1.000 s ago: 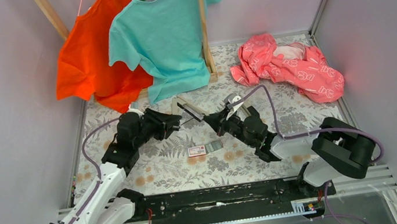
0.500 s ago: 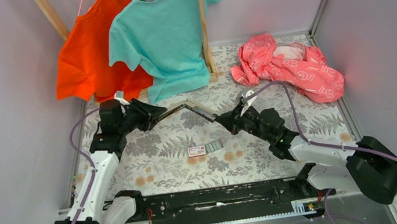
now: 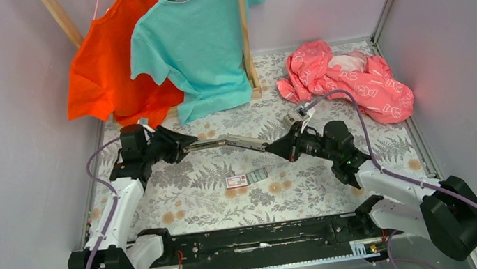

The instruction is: Load the staples into the stapler

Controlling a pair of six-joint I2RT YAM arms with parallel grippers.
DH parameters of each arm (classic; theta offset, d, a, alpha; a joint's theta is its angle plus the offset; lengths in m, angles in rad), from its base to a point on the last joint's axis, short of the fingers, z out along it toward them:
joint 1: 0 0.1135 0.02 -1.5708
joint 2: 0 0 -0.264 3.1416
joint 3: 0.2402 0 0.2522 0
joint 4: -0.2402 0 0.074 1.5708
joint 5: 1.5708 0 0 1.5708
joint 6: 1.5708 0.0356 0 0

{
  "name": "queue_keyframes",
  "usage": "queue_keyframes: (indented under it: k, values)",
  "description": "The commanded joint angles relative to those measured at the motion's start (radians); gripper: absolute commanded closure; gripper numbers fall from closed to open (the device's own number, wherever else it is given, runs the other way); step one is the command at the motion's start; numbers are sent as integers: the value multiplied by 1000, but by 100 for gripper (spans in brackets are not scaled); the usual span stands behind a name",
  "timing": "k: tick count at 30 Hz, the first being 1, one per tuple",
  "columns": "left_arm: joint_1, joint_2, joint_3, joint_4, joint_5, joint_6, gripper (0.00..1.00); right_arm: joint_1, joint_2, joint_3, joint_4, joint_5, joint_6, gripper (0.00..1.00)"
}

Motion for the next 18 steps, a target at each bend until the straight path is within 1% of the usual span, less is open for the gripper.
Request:
queue_keyframes:
  k: [1, 6, 10, 12, 15, 18]
  values:
    - [76, 18, -60, 33, -273, 83, 62, -79, 18, 56, 251, -93, 149, 100]
    - [80, 37, -95, 64, -307, 70, 51, -95, 64, 77, 344, -162, 256, 100]
    - [84, 62, -138, 97, -327, 46, 38, -97, 67, 104, 321, -170, 266, 100]
    - [86, 80, -156, 113, -326, 35, 31, -98, 65, 115, 282, -159, 259, 100]
    - [89, 98, -165, 117, -316, 29, 28, -98, 74, 125, 254, -139, 255, 100]
    - [88, 73, -157, 109, -300, 33, 23, -99, 106, 130, 249, -123, 265, 100]
